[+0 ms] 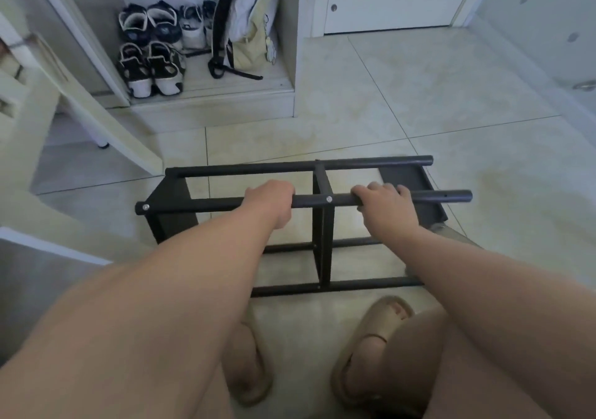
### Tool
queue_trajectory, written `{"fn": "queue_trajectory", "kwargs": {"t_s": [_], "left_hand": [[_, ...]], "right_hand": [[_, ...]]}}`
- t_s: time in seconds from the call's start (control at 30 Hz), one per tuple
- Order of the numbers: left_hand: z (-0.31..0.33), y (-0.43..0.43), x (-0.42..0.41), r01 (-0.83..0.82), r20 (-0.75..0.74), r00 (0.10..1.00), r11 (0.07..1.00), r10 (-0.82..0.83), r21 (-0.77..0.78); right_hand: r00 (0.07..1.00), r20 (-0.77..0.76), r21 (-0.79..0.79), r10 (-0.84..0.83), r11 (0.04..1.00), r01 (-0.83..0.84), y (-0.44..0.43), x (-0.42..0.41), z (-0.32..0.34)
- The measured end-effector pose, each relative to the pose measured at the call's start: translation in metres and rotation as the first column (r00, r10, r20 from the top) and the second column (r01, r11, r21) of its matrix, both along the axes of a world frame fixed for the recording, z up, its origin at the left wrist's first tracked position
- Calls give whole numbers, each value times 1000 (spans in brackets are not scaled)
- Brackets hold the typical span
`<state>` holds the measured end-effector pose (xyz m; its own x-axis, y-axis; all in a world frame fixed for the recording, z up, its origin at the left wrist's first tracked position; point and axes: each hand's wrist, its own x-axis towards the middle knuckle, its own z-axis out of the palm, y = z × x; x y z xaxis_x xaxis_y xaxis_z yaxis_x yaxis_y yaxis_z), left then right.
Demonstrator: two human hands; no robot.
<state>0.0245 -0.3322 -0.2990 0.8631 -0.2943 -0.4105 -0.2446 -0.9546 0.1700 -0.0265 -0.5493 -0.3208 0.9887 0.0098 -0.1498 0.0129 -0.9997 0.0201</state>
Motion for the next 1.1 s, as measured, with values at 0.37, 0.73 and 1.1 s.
{"fn": "queue_trajectory", "kwargs": {"t_s": [0.37,0.73,1.1], "left_hand": [[-16,34,112,-40,237,969,989,73,-140],[-94,59,234,-225,418,884,974,209,-11],[-177,57,293,-249,368,906,966,209,65]], "right_hand": [[998,49,13,34,999,-34,27,147,-12],[965,259,21,41,999,-48,57,283,-83],[972,224,192,-75,981,32,68,342,-172]]}}
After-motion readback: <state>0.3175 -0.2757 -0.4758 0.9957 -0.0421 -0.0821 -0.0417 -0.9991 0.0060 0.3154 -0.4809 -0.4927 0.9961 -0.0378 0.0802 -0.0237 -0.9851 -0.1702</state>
